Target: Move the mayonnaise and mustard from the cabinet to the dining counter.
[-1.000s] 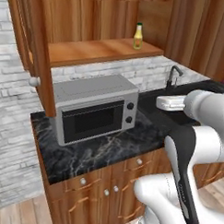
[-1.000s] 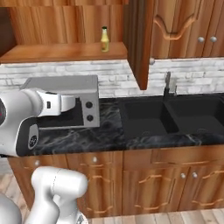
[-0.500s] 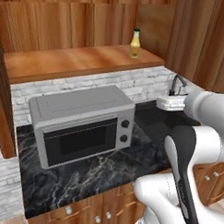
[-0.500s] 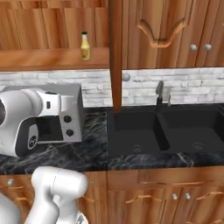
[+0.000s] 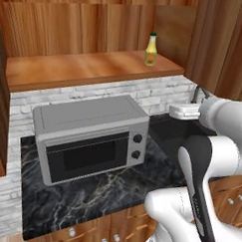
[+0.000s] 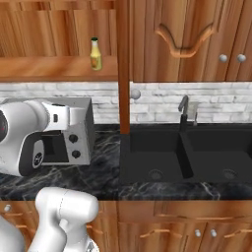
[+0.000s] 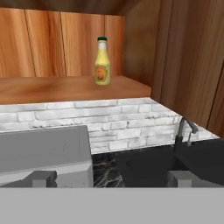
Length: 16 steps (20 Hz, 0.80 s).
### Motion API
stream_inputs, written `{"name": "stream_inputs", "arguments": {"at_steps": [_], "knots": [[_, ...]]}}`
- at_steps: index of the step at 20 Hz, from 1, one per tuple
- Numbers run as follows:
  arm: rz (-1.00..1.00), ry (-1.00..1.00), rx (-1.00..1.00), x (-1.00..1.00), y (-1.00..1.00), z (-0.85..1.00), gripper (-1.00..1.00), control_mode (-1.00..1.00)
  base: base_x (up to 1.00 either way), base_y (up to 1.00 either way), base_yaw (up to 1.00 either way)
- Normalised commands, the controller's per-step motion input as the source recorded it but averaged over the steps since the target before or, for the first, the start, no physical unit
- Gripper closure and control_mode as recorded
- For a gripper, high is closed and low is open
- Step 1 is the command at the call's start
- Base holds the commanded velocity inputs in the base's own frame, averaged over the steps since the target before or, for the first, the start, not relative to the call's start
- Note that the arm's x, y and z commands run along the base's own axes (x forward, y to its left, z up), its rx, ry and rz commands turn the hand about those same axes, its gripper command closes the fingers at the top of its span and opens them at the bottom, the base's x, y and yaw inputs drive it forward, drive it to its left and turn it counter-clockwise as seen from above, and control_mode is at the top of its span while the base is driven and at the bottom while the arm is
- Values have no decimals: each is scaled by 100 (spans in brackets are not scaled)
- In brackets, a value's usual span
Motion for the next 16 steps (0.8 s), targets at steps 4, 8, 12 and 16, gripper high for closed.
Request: {"name": "stream_inputs", "arguments": {"at_steps": [4, 8, 12, 16], "knots": [[0, 0, 0, 0, 0, 0, -100, 100, 42, 6, 1], [0, 0, 0, 0, 0, 0, -100, 100, 1, 0, 0], [-2, 17, -3, 2, 16, 12, -100, -100, 0, 0, 0], [-7, 26, -7, 0, 14, 42, -100, -100, 0, 0, 0]]}}
